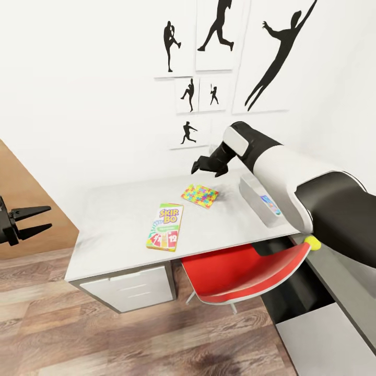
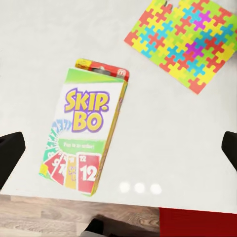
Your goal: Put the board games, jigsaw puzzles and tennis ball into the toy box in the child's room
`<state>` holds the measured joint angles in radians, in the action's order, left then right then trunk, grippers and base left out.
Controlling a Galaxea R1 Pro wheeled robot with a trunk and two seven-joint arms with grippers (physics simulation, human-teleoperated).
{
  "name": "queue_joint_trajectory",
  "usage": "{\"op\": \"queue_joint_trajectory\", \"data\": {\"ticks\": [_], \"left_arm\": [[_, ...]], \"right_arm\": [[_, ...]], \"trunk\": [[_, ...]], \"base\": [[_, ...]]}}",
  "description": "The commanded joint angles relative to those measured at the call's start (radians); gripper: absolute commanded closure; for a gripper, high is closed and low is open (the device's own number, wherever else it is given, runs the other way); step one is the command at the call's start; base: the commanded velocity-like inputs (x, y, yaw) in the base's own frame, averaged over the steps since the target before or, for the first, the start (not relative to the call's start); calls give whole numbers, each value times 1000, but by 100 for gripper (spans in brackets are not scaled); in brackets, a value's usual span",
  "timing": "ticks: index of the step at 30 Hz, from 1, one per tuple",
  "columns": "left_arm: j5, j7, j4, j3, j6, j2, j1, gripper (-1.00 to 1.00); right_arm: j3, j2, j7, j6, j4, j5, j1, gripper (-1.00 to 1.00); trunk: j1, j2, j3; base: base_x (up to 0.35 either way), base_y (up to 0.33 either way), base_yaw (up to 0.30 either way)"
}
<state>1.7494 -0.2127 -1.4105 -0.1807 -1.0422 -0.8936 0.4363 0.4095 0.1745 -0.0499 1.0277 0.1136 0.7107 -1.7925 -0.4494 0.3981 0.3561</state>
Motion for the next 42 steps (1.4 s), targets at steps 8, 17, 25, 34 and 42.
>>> {"op": "queue_joint_trajectory", "data": {"ticks": [8, 17, 25, 34, 42], "left_arm": [[-11, -9, 6, 0, -3, 0, -6, -100], [-11, -9, 68, -2, -3, -1, -11, -100], [-12, -10, 86, -2, -2, -1, -11, -100], [-21, -10, 91, -2, -2, -1, -11, -100], [-22, -10, 106, -2, -2, -1, -11, -100]], "right_arm": [[5, 0, -50, 2, 12, 47, -2, -100], [4, 0, -50, 4, 13, 49, -1, -100], [3, 0, -50, 6, 4, 59, 4, -100], [4, 0, -50, -3, 3, 59, 74, -100], [5, 0, -37, 19, 9, 59, 153, -100]], "trunk": [[-1, 2, 2], [-1, 2, 2], [-1, 2, 2], [-1, 2, 2], [-1, 2, 2]], "base": [[0, 0, 0], [-49, 151, 0], [-7, 141, 0], [0, 72, 0], [50, 101, 0]]}}
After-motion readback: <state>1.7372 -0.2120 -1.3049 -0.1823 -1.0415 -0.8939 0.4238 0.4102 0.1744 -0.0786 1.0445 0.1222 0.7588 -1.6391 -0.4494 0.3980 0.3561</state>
